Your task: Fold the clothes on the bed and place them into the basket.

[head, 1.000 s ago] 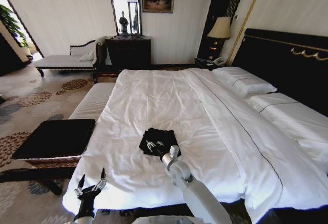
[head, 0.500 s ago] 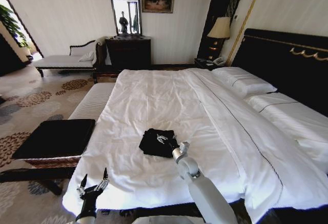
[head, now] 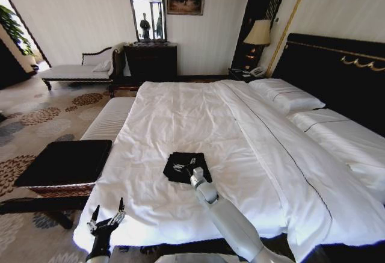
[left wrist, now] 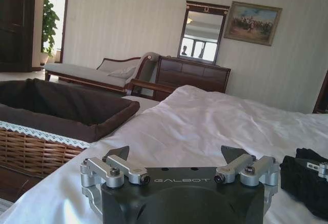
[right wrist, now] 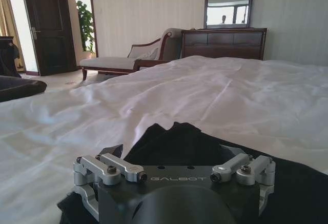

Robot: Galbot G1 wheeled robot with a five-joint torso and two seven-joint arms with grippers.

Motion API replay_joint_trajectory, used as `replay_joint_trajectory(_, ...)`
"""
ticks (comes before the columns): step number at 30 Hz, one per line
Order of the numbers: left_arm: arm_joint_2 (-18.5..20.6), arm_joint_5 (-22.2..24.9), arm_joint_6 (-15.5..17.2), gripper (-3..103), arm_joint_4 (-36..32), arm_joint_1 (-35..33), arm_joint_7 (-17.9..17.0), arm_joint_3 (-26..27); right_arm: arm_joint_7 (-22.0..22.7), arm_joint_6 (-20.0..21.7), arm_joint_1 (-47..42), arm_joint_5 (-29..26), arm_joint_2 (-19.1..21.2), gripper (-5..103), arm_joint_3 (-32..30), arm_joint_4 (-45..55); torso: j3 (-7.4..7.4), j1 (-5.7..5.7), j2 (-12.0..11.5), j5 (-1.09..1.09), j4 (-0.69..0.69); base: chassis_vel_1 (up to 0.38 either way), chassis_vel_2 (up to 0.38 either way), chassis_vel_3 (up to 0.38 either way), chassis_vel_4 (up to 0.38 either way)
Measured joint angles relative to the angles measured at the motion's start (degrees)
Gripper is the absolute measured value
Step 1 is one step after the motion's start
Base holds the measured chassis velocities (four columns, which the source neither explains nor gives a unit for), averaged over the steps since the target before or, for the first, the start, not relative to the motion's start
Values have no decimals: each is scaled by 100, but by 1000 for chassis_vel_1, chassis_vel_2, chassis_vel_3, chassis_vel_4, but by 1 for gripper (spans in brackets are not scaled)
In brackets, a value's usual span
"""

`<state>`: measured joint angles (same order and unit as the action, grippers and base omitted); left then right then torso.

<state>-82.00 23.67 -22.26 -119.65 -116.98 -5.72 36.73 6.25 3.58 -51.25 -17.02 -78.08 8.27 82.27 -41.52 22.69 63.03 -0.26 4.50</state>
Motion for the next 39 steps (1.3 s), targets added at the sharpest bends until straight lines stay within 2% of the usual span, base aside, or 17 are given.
replay_joint_trajectory(1,0,0,0,100,0,0,0,0,0,0,0,0,0,100,0,0,0,0,0,0,0,0,0,0,0)
replay_joint_trajectory(4,29,-55,14,100,14,34,6,-99,20,71,-39,-658,12,100,-66,317,0,0,0,1,0,0,0,0,0)
replay_joint_trajectory(5,29,-55,14,100,14,34,6,-99,20,71,-39,-658,12,100,-66,317,0,0,0,1,0,0,0,0,0)
replay_joint_trajectory(8,164,-133,110,100,27,147,-2,-237,140,266,-242,-1221,79,100,-540,860,0,0,1,0,0,0,0,0,0)
replay_joint_trajectory(10,334,-170,277,100,27,300,-16,-418,203,421,-467,-1561,215,100,-968,1310,0,0,1,0,2,0,0,0,0)
replay_joint_trajectory(15,577,-174,547,100,33,575,-21,-661,253,531,-852,-1891,429,100,-1442,1739,0,0,1,0,3,0,0,0,0)
replay_joint_trajectory(17,690,-108,764,100,65,769,-22,-790,294,612,-1159,-2147,466,100,-1748,1932,0,0,1,1,2,0,0,0,0)
replay_joint_trajectory(20,760,37,962,100,107,969,-23,-926,354,711,-1450,-2452,431,100,-1994,2065,0,0,1,1,2,0,0,0,0)
replay_joint_trajectory(22,775,214,1163,100,165,1221,-64,-1076,451,845,-1796,-2908,344,100,-2289,2226,0,-1,1,1,1,0,0,0,0)
replay_joint_trajectory(23,775,214,1163,100,165,1221,-64,-1076,451,845,-1796,-2908,344,100,-2289,2226,0,-1,1,1,1,0,0,0,0)
replay_joint_trajectory(29,775,731,1560,100,346,1741,-116,-1357,601,1148,-2506,-3900,174,100,-2971,2489,0,-1,1,0,2,0,0,0,0)
replay_joint_trajectory(32,790,889,1623,100,379,1775,-112,-1382,639,1248,-2660,-4252,126,100,-3160,2510,0,-1,1,1,2,0,0,0,0)
replay_joint_trajectory(39,754,819,1597,100,383,1590,-42,-1366,613,1318,-2705,-4543,-1,100,-3253,2283,0,-2,1,0,1,0,0,0,0)
